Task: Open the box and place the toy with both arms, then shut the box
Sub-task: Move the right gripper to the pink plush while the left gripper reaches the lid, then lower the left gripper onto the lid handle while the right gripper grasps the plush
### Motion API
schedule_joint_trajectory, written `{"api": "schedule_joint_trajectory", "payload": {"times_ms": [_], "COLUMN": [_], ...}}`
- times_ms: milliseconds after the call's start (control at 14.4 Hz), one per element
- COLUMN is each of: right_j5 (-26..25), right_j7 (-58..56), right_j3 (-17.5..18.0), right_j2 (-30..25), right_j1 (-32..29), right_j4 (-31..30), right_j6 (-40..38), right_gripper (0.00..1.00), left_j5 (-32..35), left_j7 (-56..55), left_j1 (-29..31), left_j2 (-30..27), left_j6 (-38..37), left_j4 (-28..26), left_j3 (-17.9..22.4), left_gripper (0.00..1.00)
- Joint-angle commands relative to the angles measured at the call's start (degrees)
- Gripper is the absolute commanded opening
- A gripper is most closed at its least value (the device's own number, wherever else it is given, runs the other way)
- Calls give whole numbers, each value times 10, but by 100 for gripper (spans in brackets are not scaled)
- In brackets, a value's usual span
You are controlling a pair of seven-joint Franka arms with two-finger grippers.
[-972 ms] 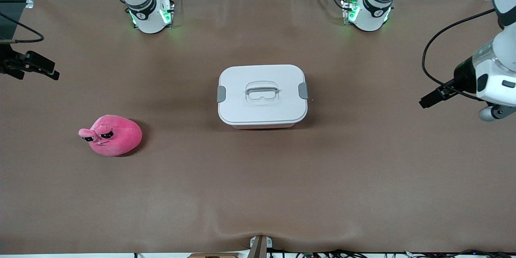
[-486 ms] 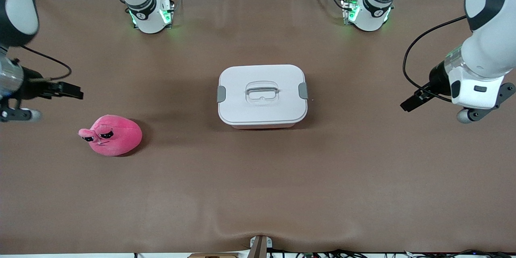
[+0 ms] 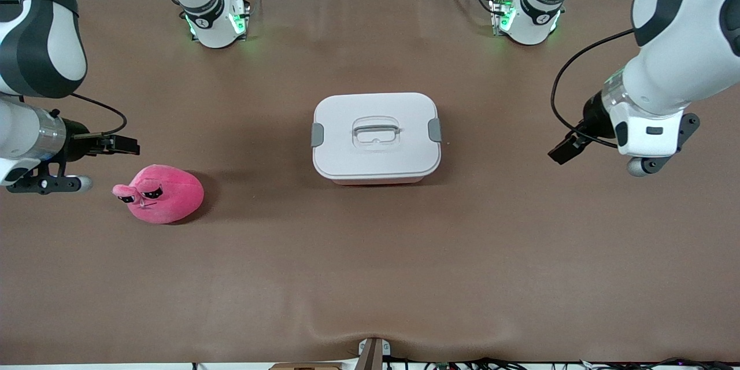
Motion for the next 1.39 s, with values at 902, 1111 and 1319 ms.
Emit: {"api": "schedule_joint_trajectory", "payload": {"times_ms": [902, 1111, 1319], "right_j5": [-11, -11, -13], "right_j7": [-161, -168, -172], "right_j3": [-2, -2, -2], "right_j2": [-6, -6, -2], "right_j1": [3, 1, 4], "right_j4": [-196, -225, -229], "right_j6": [295, 330, 332], "right_gripper": [100, 100, 100], "left_j5": [-37, -36, -36], "left_j7": [-340, -382, -426], "left_j1": [-108, -123, -142], "left_j2": [55, 63, 69], "left_j6": [68, 83, 101], "left_j4": [15, 15, 15], "left_j3": [1, 2, 2], "left_gripper": [100, 100, 100]}}
